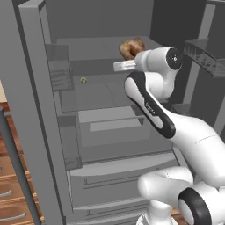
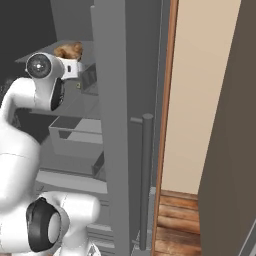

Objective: Take the chicken drumstick from the fridge and place it on the digital scale on the counter by the fridge. Wait a few seconds for a reading, then move it to the plate on the dining counter.

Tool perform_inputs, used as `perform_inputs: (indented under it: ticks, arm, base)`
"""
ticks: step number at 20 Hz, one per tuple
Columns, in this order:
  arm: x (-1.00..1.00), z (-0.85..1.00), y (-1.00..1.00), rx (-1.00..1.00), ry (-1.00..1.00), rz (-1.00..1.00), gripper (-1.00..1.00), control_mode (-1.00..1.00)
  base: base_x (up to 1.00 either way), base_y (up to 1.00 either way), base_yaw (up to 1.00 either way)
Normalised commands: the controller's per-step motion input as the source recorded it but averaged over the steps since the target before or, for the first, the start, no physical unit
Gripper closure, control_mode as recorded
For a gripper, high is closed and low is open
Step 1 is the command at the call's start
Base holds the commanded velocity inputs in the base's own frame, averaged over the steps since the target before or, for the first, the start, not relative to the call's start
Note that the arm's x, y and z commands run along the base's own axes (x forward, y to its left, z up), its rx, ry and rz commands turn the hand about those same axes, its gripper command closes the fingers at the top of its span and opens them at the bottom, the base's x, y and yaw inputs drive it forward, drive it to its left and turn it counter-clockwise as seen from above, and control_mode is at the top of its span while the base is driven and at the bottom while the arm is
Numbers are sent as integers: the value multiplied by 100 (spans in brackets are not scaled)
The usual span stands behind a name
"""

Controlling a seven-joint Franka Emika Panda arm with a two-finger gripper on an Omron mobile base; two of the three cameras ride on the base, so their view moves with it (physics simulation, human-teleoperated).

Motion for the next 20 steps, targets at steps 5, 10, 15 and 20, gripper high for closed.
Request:
perform_inputs:
  ticks: [5, 10, 15, 20]
  arm:
    - [-86, 19, -1, -8, 34, 0, 100, -100]
    - [-82, -23, 0, -7, 21, 0, 100, -100]
    - [-93, -58, -24, 0, 4, 0, 100, -100]
    - [-95, -10, -16, -1, 16, 0, 100, -100]
  base:
    - [0, 0, 0]
    - [0, 0, 0]
    - [0, 0, 0]
    - [0, 0, 0]
